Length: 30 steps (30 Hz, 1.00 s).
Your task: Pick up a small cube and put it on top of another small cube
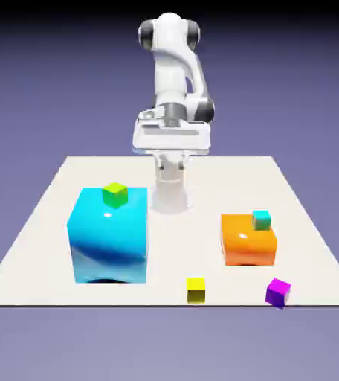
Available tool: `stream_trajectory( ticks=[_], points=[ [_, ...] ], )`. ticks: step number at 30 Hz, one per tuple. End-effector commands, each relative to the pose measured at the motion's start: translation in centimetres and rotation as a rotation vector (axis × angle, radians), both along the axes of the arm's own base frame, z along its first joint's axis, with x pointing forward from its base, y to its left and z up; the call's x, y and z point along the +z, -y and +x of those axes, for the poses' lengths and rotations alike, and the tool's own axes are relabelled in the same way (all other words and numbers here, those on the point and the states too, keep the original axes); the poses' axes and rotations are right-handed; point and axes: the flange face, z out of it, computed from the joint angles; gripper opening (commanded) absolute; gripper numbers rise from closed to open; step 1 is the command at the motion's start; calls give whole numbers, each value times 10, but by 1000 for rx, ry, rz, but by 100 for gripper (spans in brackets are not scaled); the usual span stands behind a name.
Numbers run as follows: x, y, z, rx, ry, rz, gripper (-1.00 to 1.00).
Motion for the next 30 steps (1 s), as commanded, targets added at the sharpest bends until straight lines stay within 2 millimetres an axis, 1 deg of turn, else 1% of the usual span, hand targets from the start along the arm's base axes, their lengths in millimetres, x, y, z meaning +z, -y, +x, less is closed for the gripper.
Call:
stream_trajectory(
  ticks=[1,5,9,13,17,21,24,30],
  points=[
    [-3,-4,10,-13,-33,21,0],
    [-17,-22,50,-66,-167,100,0],
    [-38,-44,87,-122,-305,173,0],
    [-64,-70,120,-180,-448,238,0],
    [-96,-99,148,-241,-594,294,0],
    [-132,-131,171,-305,-745,340,0],
    [-161,-156,183,-354,-860,367,0],
    [-224,-206,198,-455,-1097,402,0]
  ],
)
